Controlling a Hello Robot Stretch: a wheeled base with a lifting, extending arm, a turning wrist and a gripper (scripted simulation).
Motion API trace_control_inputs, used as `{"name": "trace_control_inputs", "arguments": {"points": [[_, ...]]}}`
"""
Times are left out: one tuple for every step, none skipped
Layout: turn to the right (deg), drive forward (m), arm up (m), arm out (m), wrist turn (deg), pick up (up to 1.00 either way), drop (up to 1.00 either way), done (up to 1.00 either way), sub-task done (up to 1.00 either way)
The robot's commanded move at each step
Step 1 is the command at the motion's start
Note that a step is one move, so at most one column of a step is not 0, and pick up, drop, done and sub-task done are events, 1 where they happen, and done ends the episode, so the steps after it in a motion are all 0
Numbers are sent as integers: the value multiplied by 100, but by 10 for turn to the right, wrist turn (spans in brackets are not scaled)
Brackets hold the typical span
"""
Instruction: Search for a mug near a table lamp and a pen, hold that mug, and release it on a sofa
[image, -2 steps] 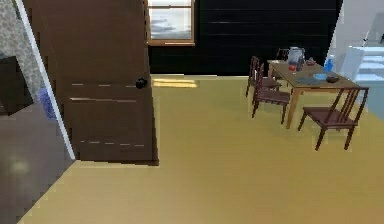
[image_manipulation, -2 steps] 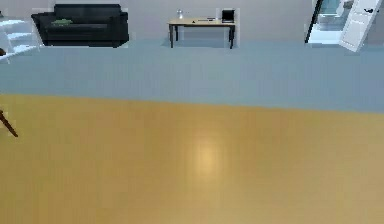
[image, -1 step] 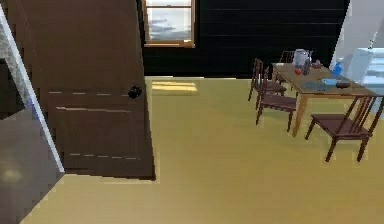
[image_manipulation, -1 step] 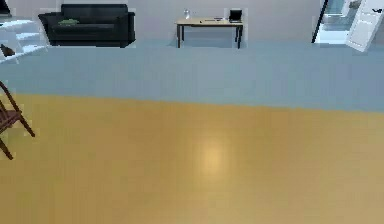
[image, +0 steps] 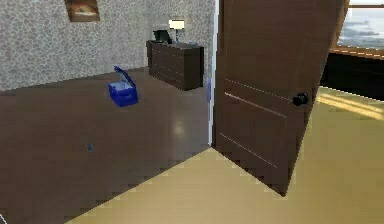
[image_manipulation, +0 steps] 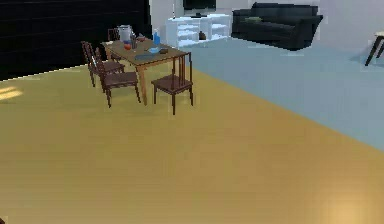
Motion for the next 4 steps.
{"name": "trace_control_inputs", "arguments": {"points": [[-60,0,0,0,0,0,0,0,0],[0,100,0,0,0,0,0,0,0],[-30,0,0,0,0,0,0,0,0],[0,100,0,0,0,0,0,0,0]]}}
